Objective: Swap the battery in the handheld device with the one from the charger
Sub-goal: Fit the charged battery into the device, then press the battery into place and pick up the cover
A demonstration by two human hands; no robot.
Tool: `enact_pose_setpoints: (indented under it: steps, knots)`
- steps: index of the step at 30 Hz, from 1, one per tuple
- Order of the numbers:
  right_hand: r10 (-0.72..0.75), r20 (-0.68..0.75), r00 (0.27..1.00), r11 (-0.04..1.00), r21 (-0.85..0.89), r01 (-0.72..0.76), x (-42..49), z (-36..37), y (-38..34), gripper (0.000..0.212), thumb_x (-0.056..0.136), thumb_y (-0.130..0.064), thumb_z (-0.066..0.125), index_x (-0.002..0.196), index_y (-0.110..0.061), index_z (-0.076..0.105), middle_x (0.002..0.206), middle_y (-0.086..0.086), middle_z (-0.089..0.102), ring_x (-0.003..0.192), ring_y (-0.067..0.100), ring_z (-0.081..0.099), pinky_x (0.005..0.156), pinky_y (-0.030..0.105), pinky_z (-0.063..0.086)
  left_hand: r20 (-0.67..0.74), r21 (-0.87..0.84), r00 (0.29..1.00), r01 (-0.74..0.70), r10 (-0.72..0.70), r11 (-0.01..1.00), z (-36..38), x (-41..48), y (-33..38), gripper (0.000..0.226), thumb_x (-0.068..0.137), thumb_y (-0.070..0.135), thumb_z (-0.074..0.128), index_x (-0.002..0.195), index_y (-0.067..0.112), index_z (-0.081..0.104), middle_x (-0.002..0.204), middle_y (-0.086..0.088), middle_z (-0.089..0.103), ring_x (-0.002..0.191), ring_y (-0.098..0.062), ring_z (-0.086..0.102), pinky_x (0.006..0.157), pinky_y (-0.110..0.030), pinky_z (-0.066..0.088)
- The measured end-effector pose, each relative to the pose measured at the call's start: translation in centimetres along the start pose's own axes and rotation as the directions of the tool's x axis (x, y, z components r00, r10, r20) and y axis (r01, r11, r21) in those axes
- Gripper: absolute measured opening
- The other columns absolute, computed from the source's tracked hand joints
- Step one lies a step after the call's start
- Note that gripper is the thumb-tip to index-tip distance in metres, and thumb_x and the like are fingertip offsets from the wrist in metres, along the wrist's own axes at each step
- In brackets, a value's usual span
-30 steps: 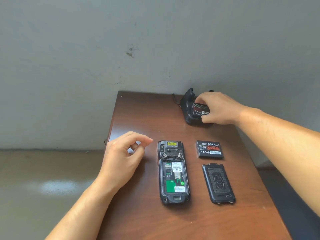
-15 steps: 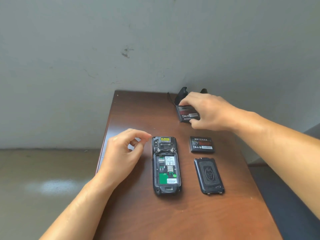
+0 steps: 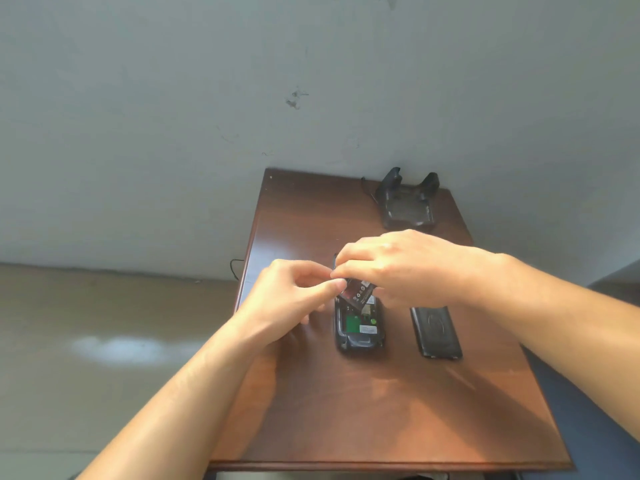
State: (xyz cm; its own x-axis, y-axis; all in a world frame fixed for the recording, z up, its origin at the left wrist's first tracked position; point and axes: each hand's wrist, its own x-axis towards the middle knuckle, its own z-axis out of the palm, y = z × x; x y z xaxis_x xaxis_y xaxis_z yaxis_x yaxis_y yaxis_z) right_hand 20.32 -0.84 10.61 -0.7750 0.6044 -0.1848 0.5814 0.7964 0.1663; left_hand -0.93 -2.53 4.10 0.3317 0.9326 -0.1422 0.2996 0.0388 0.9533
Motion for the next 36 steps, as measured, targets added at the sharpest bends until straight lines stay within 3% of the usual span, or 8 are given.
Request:
enact_pose_setpoints:
  steps: [9,13,16,20,24,26,31,36]
  knots:
    - [-0.091,-0.061,0.994,0.995,-0.040,0.088,0.0,-0.2,-0.9,0.053,0.073,-0.005,0.065,0.123,-0.020,0.064,0.123,-0.005,0.066,0.099,0.023,0.069,0.058,0.040,0.055,0.056,-0.224,0.974,0.227,-0.220,0.948,1.2,-0.6,0.5,0.016,0.084,0.028,0.079,0.095,0.016,0.077,0.086,0.001,0.079,0.067,-0.005,0.069,0.061,-0.017,0.050]
    - [-0.032,-0.160,0.987,0.999,-0.018,0.029,-0.5,0.6,-0.8,0.061,0.072,-0.005,0.067,0.130,-0.023,0.062,0.131,-0.004,0.066,0.121,0.020,0.066,0.065,0.036,0.055,0.001,-0.337,0.974,0.214,-0.227,0.917,1.3,-0.8,0.9,0.015,0.084,0.019,0.080,0.096,0.011,0.077,0.092,-0.010,0.081,0.071,-0.008,0.075,0.063,-0.016,0.054]
    - [0.103,-0.248,0.963,0.993,0.078,-0.086,-1.8,1.1,-1.1,0.070,0.077,-0.014,0.070,0.143,-0.026,0.051,0.146,-0.005,0.057,0.142,0.016,0.048,0.083,0.039,0.056,-0.065,-0.371,0.973,0.182,-0.221,0.911,1.7,-0.6,1.0,0.013,0.083,0.018,0.082,0.093,0.012,0.077,0.088,-0.010,0.082,0.085,-0.024,0.079,0.077,-0.031,0.062]
    - [0.498,-0.367,0.785,0.829,0.466,-0.308,-4.3,2.2,-2.7,0.074,0.084,-0.028,0.075,0.152,-0.020,0.045,0.153,-0.006,0.047,0.143,0.010,0.044,0.111,0.037,0.046,-0.124,-0.443,0.960,0.173,-0.251,0.880,1.9,-0.3,1.0,0.015,0.082,0.014,0.082,0.095,0.009,0.075,0.089,-0.015,0.081,0.089,-0.029,0.079,0.080,-0.032,0.062]
    - [0.755,-0.337,0.562,0.568,0.765,-0.304,-4.8,5.5,-6.1,0.071,0.076,-0.031,0.084,0.141,-0.016,0.059,0.135,-0.008,0.060,0.117,0.003,0.061,0.082,0.022,0.055,-0.103,-0.430,0.963,0.184,-0.251,0.884,2.1,-0.7,1.1,0.030,0.083,0.016,0.082,0.111,0.018,0.072,0.090,-0.013,0.081,0.085,-0.029,0.079,0.086,-0.037,0.062]
    - [0.817,-0.290,0.498,0.472,0.833,-0.289,-4.5,7.5,-7.7,0.070,0.073,-0.033,0.085,0.138,-0.018,0.062,0.131,-0.012,0.062,0.107,0.005,0.066,0.076,0.022,0.056,-0.094,-0.407,0.966,0.184,-0.241,0.895,2.5,-1.2,1.1,0.039,0.084,0.014,0.081,0.121,0.020,0.069,0.086,-0.011,0.081,0.075,-0.021,0.079,0.073,-0.028,0.062]
    - [0.879,-0.223,0.421,0.322,0.929,-0.181,-3.6,9.2,-9.3,0.070,0.074,-0.022,0.089,0.138,-0.017,0.063,0.134,-0.013,0.062,0.100,0.005,0.068,0.080,0.025,0.060,-0.061,-0.453,0.976,0.161,-0.211,0.877,3.9,-2.2,0.9,0.046,0.086,0.009,0.078,0.130,0.017,0.067,0.086,-0.011,0.081,0.081,-0.019,0.079,0.068,-0.020,0.059]
    - [0.875,-0.224,0.429,0.310,0.940,-0.142,-3.9,9.3,-9.4,0.063,0.076,-0.020,0.088,0.135,-0.019,0.066,0.131,-0.016,0.062,0.113,0.000,0.065,0.085,0.022,0.059,-0.027,-0.393,0.982,0.161,-0.186,0.905,3.8,-2.6,0.5,0.055,0.084,0.011,0.080,0.136,0.015,0.063,0.090,-0.014,0.080,0.088,-0.022,0.079,0.073,-0.021,0.060]
